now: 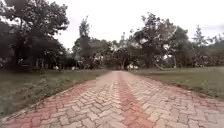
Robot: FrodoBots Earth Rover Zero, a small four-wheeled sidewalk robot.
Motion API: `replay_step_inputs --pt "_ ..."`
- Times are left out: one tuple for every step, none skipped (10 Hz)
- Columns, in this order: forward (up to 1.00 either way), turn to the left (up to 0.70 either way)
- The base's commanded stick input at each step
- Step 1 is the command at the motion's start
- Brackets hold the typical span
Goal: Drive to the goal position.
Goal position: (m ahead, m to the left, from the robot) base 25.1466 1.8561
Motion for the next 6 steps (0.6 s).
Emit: replay_step_inputs --pt "0.7 0.0" --pt "0.7 0.0" --pt "0.7 0.0" --pt "0.7 0.0" --pt "0.7 0.0" --pt "0.7 0.0"
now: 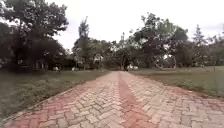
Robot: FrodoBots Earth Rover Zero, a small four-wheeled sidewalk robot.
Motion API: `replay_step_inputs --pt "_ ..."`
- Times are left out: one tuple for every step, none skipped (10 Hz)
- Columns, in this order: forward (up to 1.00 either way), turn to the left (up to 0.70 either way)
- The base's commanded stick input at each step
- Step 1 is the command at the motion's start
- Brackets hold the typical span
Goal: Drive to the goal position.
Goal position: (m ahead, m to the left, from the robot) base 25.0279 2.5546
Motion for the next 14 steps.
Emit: replay_step_inputs --pt "0.7 0.0" --pt "0.7 0.0" --pt "0.7 0.0" --pt "0.7 0.0" --pt "0.7 0.0" --pt "0.7 0.0" --pt "0.7 0.0" --pt "0.7 0.0" --pt "0.7 0.0" --pt "0.7 0.0" --pt "0.7 0.0" --pt "0.7 0.0" --pt "0.7 0.0" --pt "0.7 0.0"
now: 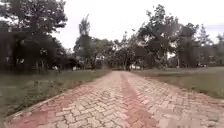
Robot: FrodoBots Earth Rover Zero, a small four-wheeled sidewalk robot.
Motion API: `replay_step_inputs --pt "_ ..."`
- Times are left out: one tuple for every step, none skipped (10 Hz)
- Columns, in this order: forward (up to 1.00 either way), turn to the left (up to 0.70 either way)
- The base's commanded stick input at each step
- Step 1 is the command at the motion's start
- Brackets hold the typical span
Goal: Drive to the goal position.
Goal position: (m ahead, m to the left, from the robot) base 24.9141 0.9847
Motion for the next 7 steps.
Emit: replay_step_inputs --pt "0.7 0.0" --pt "0.7 -0.35" --pt "0.7 -0.35" --pt "0.7 -0.35" --pt "0.7 -0.35" --pt "0.7 -0.35" --pt "0.7 -0.35"
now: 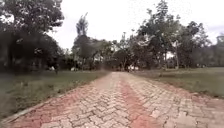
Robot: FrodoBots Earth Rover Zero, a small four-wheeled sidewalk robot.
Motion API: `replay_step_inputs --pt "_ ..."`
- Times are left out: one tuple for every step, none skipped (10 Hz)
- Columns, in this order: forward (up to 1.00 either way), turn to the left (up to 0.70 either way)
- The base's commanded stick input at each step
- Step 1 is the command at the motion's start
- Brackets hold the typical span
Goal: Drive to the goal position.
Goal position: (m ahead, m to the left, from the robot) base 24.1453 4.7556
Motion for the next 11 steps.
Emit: replay_step_inputs --pt "0.7 0.0" --pt "0.7 0.0" --pt "0.7 0.0" --pt "0.7 0.0" --pt "0.7 0.0" --pt "0.7 0.0" --pt "0.7 0.0" --pt "0.7 0.0" --pt "0.7 0.0" --pt "0.7 0.0" --pt "0.7 0.0"
